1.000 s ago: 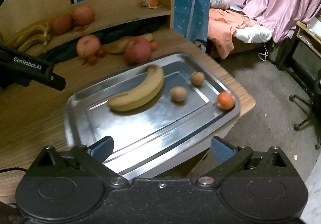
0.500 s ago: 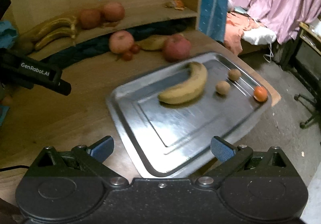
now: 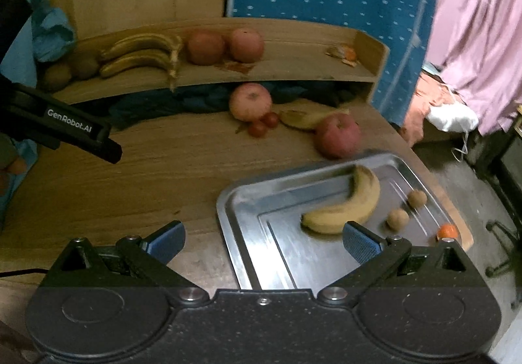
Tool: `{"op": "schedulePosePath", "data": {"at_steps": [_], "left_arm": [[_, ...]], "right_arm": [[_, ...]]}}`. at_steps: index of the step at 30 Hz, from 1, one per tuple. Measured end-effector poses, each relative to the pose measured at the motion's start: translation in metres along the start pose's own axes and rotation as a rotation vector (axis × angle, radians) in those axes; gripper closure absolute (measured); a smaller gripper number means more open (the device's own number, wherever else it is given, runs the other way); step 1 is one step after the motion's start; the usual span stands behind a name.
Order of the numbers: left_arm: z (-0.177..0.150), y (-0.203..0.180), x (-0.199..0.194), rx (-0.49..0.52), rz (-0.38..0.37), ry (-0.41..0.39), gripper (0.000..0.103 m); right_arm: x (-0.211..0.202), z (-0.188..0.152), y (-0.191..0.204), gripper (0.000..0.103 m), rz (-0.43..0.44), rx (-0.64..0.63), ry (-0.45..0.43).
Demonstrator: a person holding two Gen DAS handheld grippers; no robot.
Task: Organize fruits
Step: 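Withdraw both tools from the tray toward the fruits on the desk, then grasp a red apple with the left gripper while the right gripper grasps a small red tomato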
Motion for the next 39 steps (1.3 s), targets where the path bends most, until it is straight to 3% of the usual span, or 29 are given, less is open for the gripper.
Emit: {"op": "schedulePosePath", "data": {"at_steps": [12, 20, 24, 32, 36, 39], "left_arm": [[0.018, 0.006, 0.018, -0.111, 0.108, 0.020, 0.000], [0.039, -0.057, 0.045, -0.055, 0.069, 0.035, 0.000], [0.055, -0.091, 0.063, -0.015, 0.062, 0.033, 0.000], [0.087, -0.132, 0.090, 0.011, 0.057, 0.018, 0.000], [0.099, -0.140, 0.108, 0.000, 0.058, 0.031, 0.000], [0.104, -0.147, 0.117, -0.004, 0.043, 0.047, 0.000]], "right_arm": [[0.056, 0.030, -0.013, 0.001, 0.142, -0.065, -0.021], [0.089, 0.028, -0.049, 0.001, 0.154, -0.095, 0.008], [0.105, 0.028, -0.060, 0.001, 0.217, -0.100, 0.012], [0.134, 0.049, -0.048, 0.005, 0.365, -0.162, -0.045], [0.151, 0.065, -0.042, 0.006, 0.403, -0.171, -0.071], [0.165, 0.073, -0.039, 0.014, 0.415, -0.179, -0.072]]}}
Point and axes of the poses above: each gripper's, at about its wrist camera, not at the fingertips, and x roughly the way its jaws point, y to its left, z to its top, the point moved 9 cm from there along x, roughly the way its jaws point, and after that the axes turned 13 degrees about -x, right-handed, at the moved point
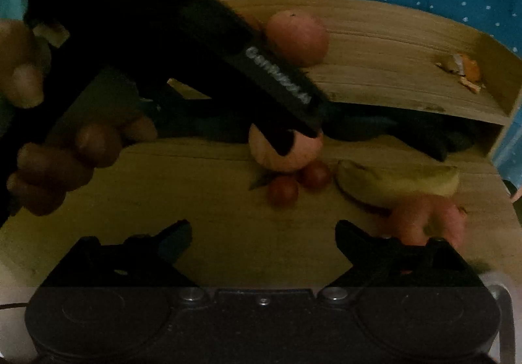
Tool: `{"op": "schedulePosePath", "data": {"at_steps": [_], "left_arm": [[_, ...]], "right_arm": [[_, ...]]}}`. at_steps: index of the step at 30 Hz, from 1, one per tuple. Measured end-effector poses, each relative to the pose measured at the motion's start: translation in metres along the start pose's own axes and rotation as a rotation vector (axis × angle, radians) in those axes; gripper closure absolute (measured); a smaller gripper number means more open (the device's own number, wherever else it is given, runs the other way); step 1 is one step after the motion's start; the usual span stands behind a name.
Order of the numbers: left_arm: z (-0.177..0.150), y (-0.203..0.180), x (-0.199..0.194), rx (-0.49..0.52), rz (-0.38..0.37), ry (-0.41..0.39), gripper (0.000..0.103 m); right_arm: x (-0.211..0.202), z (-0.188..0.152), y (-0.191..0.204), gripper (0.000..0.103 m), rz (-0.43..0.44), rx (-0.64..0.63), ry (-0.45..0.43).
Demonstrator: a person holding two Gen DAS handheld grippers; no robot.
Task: Organize fruits
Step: 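Grasp a red apple with the left gripper while the right gripper grasps a small red tomato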
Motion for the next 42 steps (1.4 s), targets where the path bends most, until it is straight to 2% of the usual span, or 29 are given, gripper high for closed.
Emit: {"op": "schedulePosePath", "data": {"at_steps": [5, 9, 14, 16, 21, 25, 28, 34, 42], "left_arm": [[0.004, -0.013, 0.013, 0.016, -0.038, 0.038, 0.000], [0.006, -0.022, 0.021, 0.032, -0.049, 0.047, 0.001], [0.009, -0.025, 0.027, 0.022, -0.050, 0.060, 0.010], [0.009, -0.025, 0.031, 0.015, -0.053, 0.068, 0.016], [0.008, -0.027, 0.036, 0.002, -0.060, 0.081, 0.019], [0.007, -0.025, 0.037, -0.001, -0.058, 0.087, 0.025], [0.006, -0.023, 0.039, -0.009, -0.060, 0.093, 0.026], [0.005, -0.026, 0.043, -0.016, -0.062, 0.093, 0.028], [0.012, -0.027, 0.048, -0.041, -0.076, 0.083, 0.031]], "right_arm": [[0.012, 0.001, -0.007, 0.032, -0.016, 0.006, 0.000], [0.017, 0.000, -0.013, 0.040, -0.020, 0.023, 0.002], [0.024, 0.001, -0.016, 0.051, -0.030, 0.027, 0.014], [0.027, 0.002, -0.016, 0.051, -0.030, 0.028, 0.015], [0.030, 0.005, -0.015, 0.053, -0.026, 0.027, 0.008], [0.033, 0.008, -0.015, 0.060, -0.028, 0.026, 0.008], [0.035, 0.010, -0.015, 0.066, -0.029, 0.024, 0.006], [0.034, 0.011, -0.016, 0.071, -0.032, 0.026, 0.001], [0.037, 0.010, -0.018, 0.073, -0.034, 0.028, -0.006]]}}
Point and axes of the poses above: each gripper's, at about its wrist camera, not at the fingertips, and x roughly the way its jaws point, y to its left, z to its top, the point moved 9 cm from there along x, roughly the way its jaws point, and after that the axes turned 13 degrees about -x, right-handed, at the moved point
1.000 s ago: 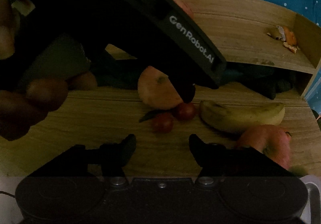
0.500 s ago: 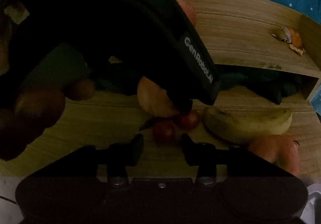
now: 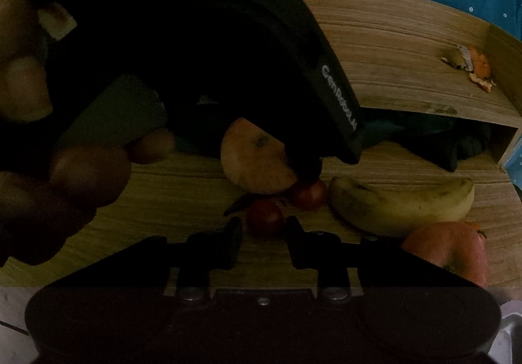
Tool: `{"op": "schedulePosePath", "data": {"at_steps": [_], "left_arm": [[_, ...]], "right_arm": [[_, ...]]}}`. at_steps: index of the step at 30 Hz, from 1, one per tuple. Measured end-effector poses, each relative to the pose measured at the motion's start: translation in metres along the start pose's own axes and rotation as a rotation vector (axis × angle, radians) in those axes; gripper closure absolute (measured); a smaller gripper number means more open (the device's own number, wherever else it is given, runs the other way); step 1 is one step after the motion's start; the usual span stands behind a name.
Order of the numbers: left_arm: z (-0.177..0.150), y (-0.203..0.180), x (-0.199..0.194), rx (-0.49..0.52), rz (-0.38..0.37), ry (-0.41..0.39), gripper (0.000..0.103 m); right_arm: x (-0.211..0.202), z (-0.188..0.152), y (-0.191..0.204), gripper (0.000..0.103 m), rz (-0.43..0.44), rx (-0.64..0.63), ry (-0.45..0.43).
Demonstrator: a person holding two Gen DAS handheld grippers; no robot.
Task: Organize fruits
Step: 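Grasp a red apple with the left gripper while the right gripper grasps a small red tomato, then carry the apple and tomato over the metal tray and open both grippers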
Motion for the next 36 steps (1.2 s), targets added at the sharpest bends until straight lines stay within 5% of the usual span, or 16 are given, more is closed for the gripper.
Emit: {"op": "schedulePosePath", "data": {"at_steps": [36], "left_arm": [[-0.060, 0.067, -0.038, -0.074, -0.021, 0.052, 0.032]], "right_arm": [[-0.030, -0.018, 0.013, 0.078, -0.080, 0.063, 0.012]]}}
Point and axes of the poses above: each gripper's, at about its wrist camera, not at the fingertips, and x roughly the way its jaws point, y to its left, z to its top, the point moved 9 cm from there along x, roughly the way its jaws point, and after that the axes turned 13 degrees about -x, right-handed, at the moved point
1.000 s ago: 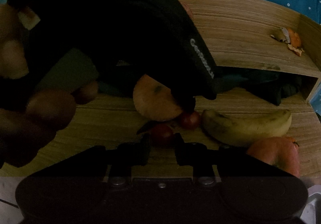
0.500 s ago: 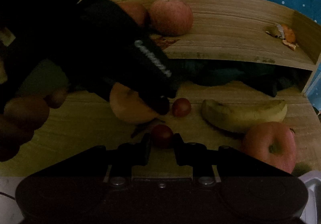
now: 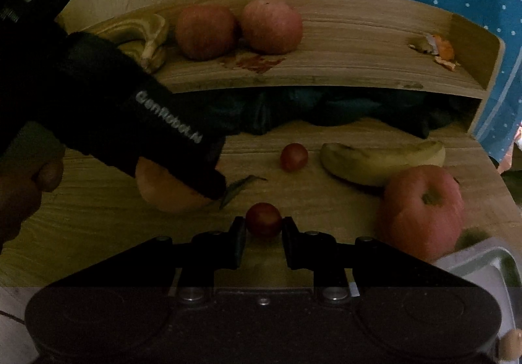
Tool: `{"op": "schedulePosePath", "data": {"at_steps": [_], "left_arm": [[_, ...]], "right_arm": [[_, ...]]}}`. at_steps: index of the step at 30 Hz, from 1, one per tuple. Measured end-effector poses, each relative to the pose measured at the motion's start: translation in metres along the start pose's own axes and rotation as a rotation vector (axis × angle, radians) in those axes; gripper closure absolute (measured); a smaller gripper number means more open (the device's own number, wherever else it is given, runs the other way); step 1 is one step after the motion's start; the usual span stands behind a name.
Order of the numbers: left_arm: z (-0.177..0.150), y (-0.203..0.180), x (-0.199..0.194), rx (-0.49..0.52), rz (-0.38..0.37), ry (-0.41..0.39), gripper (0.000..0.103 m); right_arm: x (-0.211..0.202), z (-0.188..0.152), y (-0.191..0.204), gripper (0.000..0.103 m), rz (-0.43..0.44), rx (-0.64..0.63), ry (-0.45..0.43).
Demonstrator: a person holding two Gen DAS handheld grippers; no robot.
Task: Organize fruits
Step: 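Carry the apple and tomato over the metal tray and open both grippers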
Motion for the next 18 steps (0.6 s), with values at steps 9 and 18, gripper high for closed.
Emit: {"op": "schedulePosePath", "data": {"at_steps": [9, 18], "left_arm": [[-0.018, 0.005, -0.012, 0.037, -0.039, 0.026, 0.032], [-0.028, -0.012, -0.031, 0.121, -0.099, 0.028, 0.032]], "right_arm": [[-0.027, -0.011, 0.011, 0.078, -0.049, 0.034, -0.007], [-0.059, -0.019, 0.005, 0.078, -0.134, 0.090, -0.025]]}}
Point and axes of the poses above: each gripper's, at about its wrist camera, not at the fingertips, and x roughly the way its jaws point, y to its left, z to its top, the point moved 9 cm from there along x, roughly the way its jaws point, and after that the axes turned 13 degrees about -x, right-handed, at the moved point
